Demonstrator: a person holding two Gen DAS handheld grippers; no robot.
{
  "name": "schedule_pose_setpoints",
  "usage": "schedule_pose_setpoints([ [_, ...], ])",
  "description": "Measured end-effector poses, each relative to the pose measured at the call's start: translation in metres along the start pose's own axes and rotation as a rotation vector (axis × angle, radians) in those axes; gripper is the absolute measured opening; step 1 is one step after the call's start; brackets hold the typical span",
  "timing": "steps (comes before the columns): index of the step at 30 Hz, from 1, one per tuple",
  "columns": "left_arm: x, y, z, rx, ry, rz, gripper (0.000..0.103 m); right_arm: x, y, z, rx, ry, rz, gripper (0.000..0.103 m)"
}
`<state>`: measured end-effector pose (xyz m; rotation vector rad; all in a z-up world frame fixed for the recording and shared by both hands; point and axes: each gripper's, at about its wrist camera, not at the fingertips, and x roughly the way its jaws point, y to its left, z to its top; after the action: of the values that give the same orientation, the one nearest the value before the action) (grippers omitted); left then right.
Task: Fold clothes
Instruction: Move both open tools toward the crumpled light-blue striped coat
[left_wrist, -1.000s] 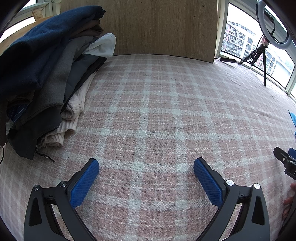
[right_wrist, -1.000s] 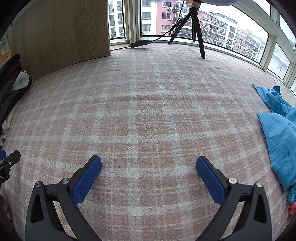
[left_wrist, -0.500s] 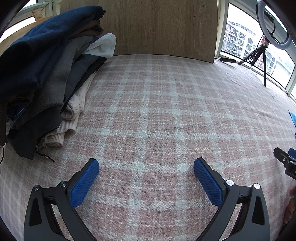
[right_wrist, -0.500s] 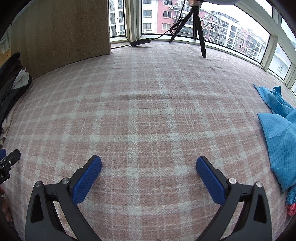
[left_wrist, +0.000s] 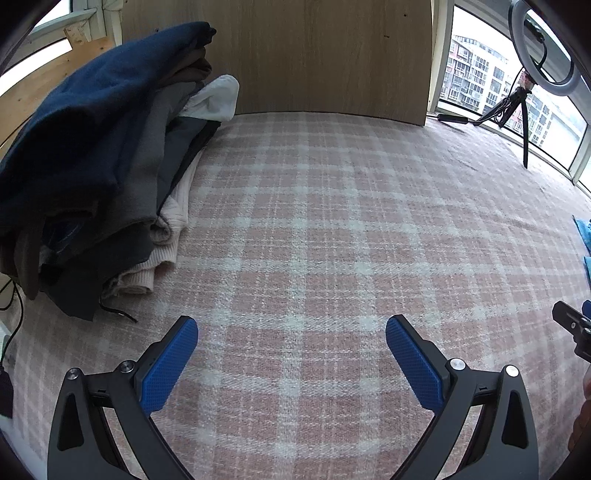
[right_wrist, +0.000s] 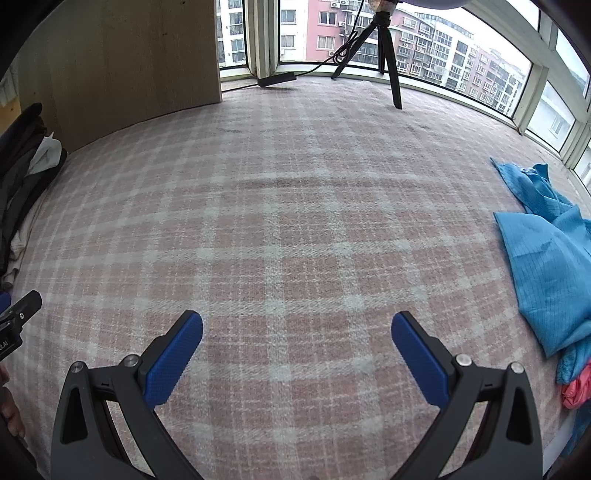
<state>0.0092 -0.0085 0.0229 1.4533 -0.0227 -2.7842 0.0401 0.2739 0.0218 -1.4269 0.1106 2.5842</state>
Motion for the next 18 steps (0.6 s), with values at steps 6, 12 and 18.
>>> schedule_pose_setpoints([
  [6,-0.040,0.010,0.016,0.018,-0.081,-0.009,0.102,-0.045,-0.002,0.007,0.043,-0.055,-0.032,0.103],
  [12,-0.079,0.017,0.034,0.026,-0.156,-0.031,0.102,-0.106,0.008,0.018,0.051,-0.154,-0.073,0.103],
  [18,-0.109,0.013,0.047,0.059,-0.215,-0.067,0.102,-0.153,0.019,0.026,0.065,-0.228,-0.076,0.103],
])
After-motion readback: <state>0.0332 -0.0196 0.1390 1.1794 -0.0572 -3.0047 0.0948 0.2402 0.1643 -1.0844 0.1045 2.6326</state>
